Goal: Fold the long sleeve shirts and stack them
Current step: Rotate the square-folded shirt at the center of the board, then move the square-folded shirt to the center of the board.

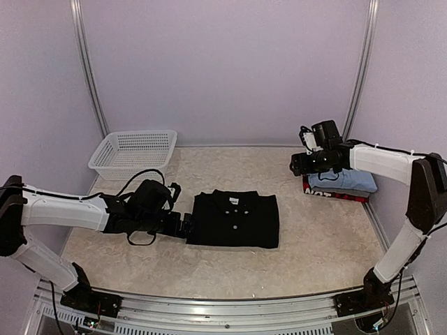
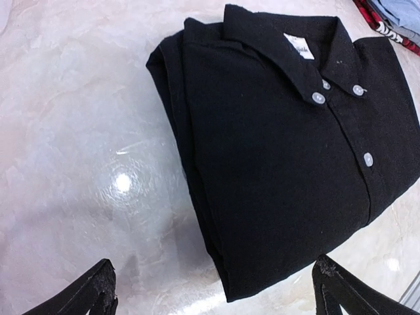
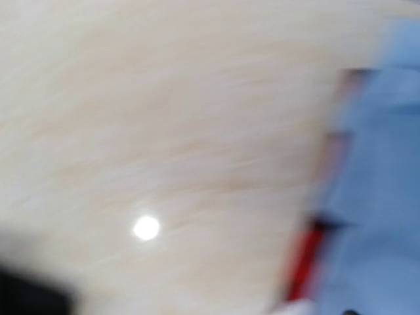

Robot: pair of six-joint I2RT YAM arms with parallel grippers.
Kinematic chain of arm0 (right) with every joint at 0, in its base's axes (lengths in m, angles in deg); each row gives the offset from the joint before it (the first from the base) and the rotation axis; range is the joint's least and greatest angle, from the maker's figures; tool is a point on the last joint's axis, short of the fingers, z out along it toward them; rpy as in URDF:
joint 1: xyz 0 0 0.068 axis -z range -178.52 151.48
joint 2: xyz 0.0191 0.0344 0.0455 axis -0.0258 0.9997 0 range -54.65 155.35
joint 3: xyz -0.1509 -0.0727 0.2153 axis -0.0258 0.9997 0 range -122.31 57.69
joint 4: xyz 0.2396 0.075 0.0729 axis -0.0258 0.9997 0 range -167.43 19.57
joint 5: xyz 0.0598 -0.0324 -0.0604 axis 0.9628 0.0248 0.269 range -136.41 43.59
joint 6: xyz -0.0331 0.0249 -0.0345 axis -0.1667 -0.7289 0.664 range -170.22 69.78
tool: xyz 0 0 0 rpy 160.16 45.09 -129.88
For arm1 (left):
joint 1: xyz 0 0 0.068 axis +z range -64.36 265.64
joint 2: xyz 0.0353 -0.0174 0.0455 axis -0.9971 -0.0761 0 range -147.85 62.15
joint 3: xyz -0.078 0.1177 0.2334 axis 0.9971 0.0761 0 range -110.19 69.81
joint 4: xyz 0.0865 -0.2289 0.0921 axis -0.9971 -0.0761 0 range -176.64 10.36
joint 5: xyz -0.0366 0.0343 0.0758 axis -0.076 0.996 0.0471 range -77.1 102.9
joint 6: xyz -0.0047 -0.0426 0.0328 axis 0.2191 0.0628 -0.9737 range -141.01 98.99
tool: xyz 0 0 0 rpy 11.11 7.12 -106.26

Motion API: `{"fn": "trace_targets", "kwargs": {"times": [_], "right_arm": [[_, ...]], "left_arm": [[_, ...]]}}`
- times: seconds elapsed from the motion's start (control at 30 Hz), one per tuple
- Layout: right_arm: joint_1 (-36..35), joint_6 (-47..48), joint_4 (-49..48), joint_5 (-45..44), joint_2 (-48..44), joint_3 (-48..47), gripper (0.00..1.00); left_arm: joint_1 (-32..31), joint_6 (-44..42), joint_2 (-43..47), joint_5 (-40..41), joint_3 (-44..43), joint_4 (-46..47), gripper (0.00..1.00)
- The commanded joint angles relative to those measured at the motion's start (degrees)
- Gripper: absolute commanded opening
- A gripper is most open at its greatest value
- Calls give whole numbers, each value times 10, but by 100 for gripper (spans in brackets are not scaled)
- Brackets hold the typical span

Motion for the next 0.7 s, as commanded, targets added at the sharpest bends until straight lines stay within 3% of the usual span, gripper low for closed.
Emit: {"fn": "trace_targets", "kwargs": {"times": [0.0,0.2,0.37,0.67], "right_arm": [[89,-15,15,-34,14,-26,82],[205,-39,8,16,96,-106,82],[256,-46,6,56,172,-156,82],[276,-52,-20,111,236,-97,80]], "left_arm": [[3,-24,5,32,-27,-19,99],[-1,-30,-16,27,-39,-12,99],[-4,-31,-28,27,-38,-9,99],[-3,-36,-52,30,-38,-1,99]]}}
